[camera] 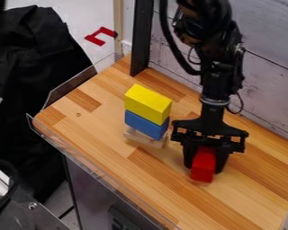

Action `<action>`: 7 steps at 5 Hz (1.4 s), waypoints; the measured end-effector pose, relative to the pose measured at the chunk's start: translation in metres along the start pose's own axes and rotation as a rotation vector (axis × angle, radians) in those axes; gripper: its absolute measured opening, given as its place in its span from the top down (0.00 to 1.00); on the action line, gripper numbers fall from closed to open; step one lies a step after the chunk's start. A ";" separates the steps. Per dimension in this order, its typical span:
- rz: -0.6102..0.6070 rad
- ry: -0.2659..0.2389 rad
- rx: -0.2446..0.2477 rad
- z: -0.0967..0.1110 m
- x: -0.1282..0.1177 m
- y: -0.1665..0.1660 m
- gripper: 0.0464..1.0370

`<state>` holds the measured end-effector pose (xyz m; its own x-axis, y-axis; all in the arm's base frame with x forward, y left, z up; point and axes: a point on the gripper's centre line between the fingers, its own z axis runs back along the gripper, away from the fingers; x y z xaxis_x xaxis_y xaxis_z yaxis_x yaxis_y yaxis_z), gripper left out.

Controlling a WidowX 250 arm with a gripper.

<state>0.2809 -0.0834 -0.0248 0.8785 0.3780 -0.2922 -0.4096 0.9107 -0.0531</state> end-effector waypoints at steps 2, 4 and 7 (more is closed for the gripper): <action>0.003 0.039 0.152 -0.003 0.004 -0.002 0.44; -0.033 0.050 0.173 -0.005 -0.001 -0.010 0.44; -0.038 0.053 0.103 -0.009 -0.003 -0.011 0.37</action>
<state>0.2811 -0.0962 -0.0321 0.8774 0.3365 -0.3420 -0.3467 0.9374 0.0329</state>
